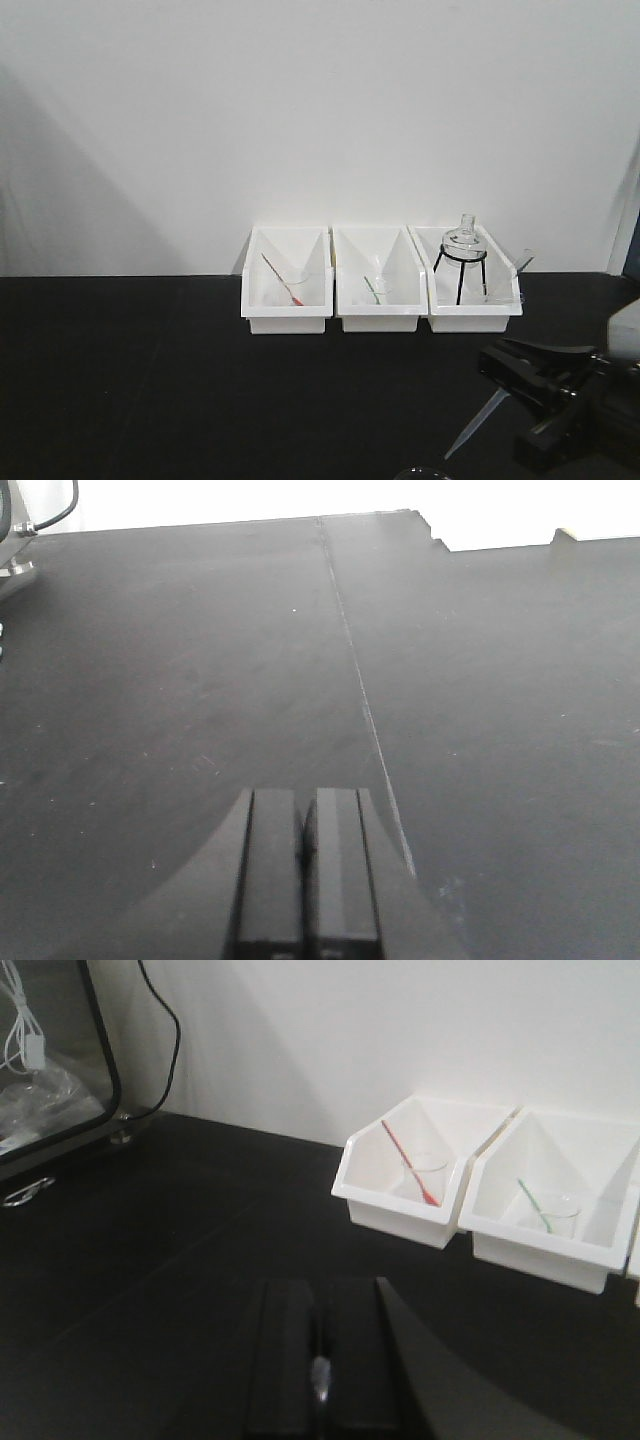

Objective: Grab transparent chemical and place on left bench

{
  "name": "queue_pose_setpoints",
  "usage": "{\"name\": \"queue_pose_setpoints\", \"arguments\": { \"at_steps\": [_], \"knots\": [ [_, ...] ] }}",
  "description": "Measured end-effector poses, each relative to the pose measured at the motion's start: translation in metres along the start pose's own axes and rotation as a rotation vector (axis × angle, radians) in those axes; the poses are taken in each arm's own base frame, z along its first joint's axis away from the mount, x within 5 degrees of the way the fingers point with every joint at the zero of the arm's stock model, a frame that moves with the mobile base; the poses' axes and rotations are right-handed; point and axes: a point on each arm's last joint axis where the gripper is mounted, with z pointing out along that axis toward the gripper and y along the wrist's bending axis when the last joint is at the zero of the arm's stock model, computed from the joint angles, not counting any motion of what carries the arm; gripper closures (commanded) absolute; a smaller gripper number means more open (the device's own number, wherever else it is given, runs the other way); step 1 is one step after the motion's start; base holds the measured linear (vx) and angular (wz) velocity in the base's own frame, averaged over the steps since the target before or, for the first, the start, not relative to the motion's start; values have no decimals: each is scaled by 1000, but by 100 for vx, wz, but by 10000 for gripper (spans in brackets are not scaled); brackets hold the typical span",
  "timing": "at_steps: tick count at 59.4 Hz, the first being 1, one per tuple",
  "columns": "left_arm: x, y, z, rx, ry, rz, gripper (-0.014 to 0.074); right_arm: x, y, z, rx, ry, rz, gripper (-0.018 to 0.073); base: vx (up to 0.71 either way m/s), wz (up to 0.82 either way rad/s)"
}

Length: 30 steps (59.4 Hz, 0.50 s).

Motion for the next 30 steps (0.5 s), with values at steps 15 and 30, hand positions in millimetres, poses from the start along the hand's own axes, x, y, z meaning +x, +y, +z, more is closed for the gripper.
{"name": "queue_pose_setpoints", "arguments": {
  "at_steps": [15, 30],
  "knots": [
    [0, 0, 0, 0, 0, 0, 600, 34, -17, 32, -79, 101, 88, 564, 0, 0],
    [0, 0, 0, 0, 0, 0, 600, 56, -25, 45, -103, 163, 115, 485, 0, 0]
  ]
}}
